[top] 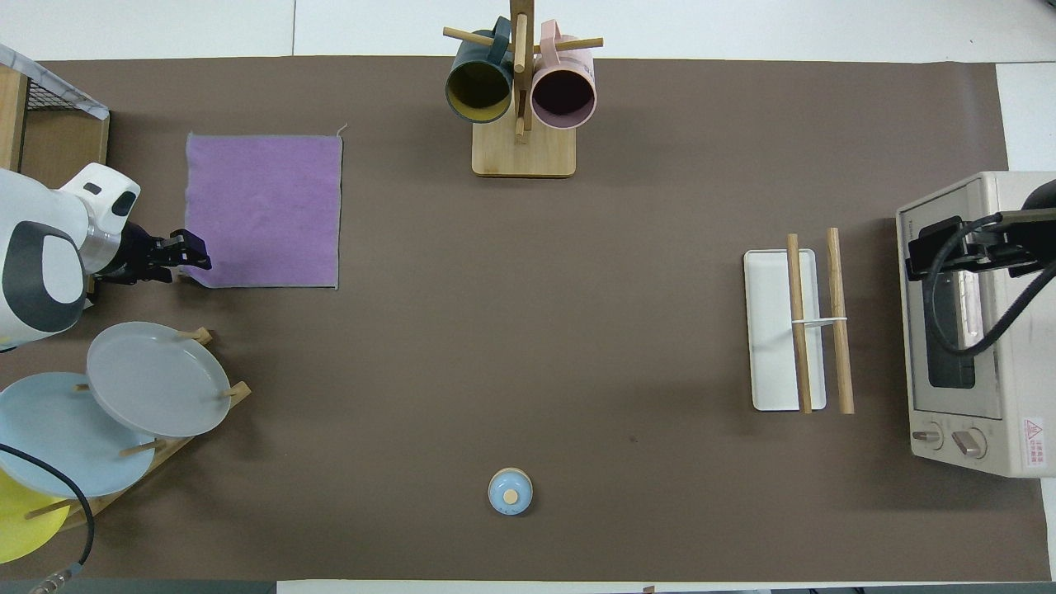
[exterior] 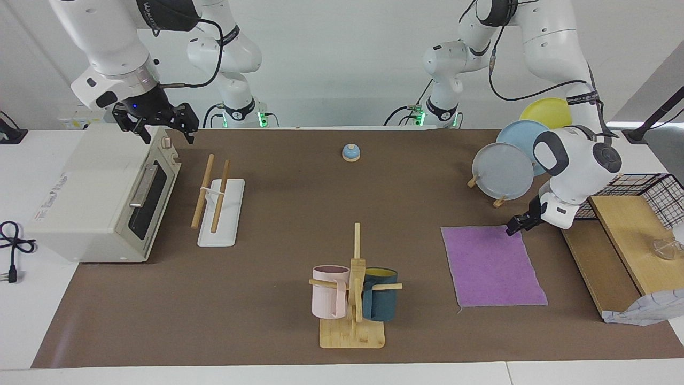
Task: Fold towel and hang on rack
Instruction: 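Reach the left gripper to the purple towel's edge nearest the robot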
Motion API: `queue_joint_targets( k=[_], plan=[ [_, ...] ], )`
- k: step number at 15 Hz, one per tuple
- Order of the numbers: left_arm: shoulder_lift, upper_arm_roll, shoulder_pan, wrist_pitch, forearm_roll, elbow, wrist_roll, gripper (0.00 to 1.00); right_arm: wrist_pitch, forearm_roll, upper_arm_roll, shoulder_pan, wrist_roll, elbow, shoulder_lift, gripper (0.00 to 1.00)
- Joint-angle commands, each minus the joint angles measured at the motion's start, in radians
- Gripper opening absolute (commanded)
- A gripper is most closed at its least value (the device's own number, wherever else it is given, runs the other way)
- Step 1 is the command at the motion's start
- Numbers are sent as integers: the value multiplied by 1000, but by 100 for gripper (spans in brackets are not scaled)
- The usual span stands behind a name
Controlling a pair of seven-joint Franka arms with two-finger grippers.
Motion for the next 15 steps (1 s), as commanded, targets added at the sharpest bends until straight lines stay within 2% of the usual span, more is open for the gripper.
queue_joint_targets(
  k=[1,6,7,15],
  plan=[
    [-6,-5,13,26,-11,-20,-2,51,4,15,3,-7,0,-17,-17,100],
    [-6,-7,14,26,-11,-17,3,4,-2,15,5,-6,-2,-17,-17,100],
    [-6,-5,13,26,-11,-17,6,0,-4,15,3,-6,0,-19,-17,100],
    [-16,-5,-4,3,4,10,18,0,2,15,5,-4,2,-17,-17,100]
  ],
)
